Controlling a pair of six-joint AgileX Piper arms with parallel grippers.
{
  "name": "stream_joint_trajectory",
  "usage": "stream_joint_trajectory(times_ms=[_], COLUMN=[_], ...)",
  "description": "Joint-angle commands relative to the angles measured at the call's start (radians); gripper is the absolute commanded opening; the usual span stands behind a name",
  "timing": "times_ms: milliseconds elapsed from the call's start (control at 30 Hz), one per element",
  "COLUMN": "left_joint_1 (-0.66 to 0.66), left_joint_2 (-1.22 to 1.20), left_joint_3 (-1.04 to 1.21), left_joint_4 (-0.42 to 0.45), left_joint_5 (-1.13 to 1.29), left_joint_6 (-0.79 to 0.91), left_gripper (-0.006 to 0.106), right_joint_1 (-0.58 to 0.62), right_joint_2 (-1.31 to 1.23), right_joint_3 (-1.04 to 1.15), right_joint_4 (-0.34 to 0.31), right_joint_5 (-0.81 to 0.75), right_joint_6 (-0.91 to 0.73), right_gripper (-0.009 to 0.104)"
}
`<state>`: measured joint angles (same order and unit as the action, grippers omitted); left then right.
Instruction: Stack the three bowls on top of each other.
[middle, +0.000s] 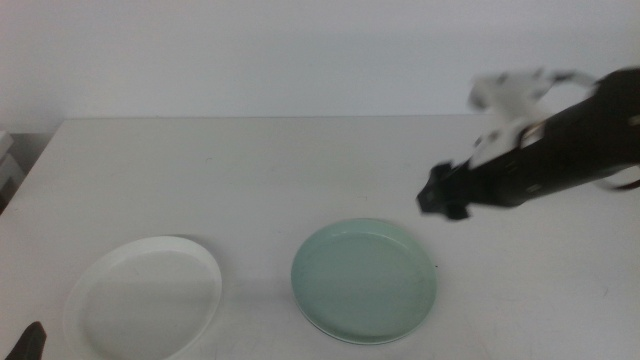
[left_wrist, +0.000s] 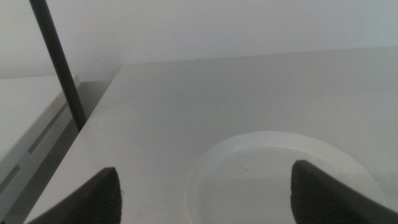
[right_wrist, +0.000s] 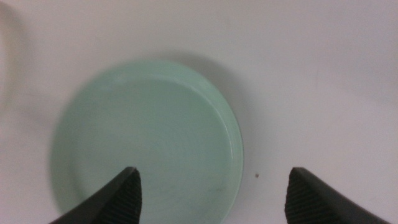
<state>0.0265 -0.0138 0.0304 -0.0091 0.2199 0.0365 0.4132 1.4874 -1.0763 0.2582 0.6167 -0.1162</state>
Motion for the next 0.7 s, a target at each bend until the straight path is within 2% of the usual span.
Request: stream_joint_trajectory(times_ms=[0, 333, 667], left_joint_1=[-0.005, -0.005, -0.005], left_joint_2=[-0.014, -0.014, -0.014], left_joint_3=[-0.005, -0.005, -0.005], left_joint_4=[-0.011, -0.011, -0.011], left_joint_5=[-0.072, -0.072, -0.072], left_joint_6=[-0.005, -0.005, -0.005], left_gripper=[0.105, 0.105, 0.105], right_joint_1=[0.0, 0.0, 0.0], right_joint_2=[-0.15, -0.537, -0.824], right_joint_3=[-0.036, 0.014, 0.16], right_joint_4=[-0.001, -0.001, 0.016], right_joint_5=[-0.005, 0.123, 0.16], right_joint_6=[-0.062, -0.185, -0.284], right_gripper=[0.059, 0.059, 0.059])
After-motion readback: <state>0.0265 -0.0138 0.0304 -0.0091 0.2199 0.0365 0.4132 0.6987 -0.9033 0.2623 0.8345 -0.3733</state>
